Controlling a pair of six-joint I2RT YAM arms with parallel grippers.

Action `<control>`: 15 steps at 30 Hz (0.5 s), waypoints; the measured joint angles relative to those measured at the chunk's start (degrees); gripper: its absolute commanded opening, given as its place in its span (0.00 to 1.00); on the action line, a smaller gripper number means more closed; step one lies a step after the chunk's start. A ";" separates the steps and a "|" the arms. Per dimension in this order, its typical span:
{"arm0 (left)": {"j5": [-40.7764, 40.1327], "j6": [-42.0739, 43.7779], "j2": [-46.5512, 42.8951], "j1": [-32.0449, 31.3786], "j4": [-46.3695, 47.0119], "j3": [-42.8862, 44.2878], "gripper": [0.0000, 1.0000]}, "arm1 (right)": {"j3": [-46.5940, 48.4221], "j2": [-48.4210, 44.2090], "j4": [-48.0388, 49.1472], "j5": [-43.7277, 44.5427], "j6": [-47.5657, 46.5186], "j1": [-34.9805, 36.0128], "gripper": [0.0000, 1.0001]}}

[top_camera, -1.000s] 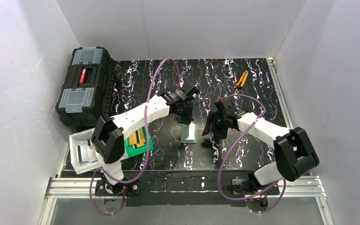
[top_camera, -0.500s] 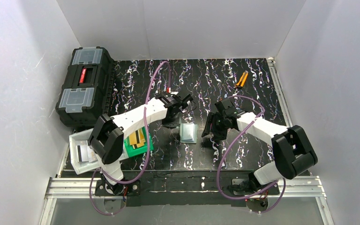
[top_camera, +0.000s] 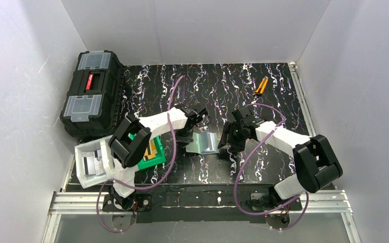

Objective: Take the credit cards out of the card holder
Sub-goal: Open the card holder at the center of the board.

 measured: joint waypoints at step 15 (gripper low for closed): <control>3.61 0.00 5.62 -1.86 2.23 3.96 0.00 | 1.49 0.02 -0.94 0.48 -1.09 0.00 0.47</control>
